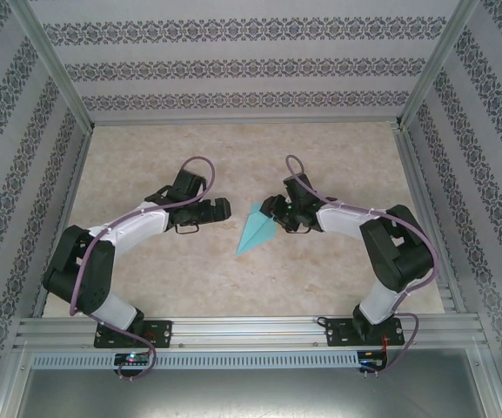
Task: Fold a paper plane with a square sheet of paper (pick it up from the middle)
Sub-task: Fourth fold the wing at the center of the table, then pick up the paper from the center of the table.
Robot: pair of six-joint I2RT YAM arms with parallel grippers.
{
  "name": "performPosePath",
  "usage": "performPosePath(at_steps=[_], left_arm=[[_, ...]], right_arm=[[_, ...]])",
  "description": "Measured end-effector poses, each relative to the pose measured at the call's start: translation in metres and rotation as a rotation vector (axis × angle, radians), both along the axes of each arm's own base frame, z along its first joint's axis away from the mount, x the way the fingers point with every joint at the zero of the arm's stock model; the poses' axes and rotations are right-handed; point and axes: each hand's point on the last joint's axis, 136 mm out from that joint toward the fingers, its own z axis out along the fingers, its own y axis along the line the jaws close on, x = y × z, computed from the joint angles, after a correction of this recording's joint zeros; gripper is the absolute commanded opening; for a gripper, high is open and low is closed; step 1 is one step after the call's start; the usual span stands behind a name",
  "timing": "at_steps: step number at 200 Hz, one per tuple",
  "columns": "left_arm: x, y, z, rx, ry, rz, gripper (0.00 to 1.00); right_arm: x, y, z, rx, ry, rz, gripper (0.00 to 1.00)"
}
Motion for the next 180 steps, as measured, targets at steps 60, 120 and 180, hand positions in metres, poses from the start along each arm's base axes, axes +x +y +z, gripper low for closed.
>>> performPosePath(at_steps=[60, 120, 180], left_arm=[[0.001, 0.012, -0.005, -0.021, 0.04, 0.015, 1.0], [-0.002, 0.008, -0.008, -0.036, 0.06, 0.003, 1.0], [-0.004, 0.006, -0.011, -0.047, 0.077, -0.007, 1.0]], right_arm=[[0.008, 0.017, -0.004, 0.005, 0.014, 0.017, 0.46], [0.004, 0.008, -0.011, -0.027, 0.048, -0.022, 0.48], [0.005, 0.013, -0.01, 0.004, 0.05, -0.016, 0.48]])
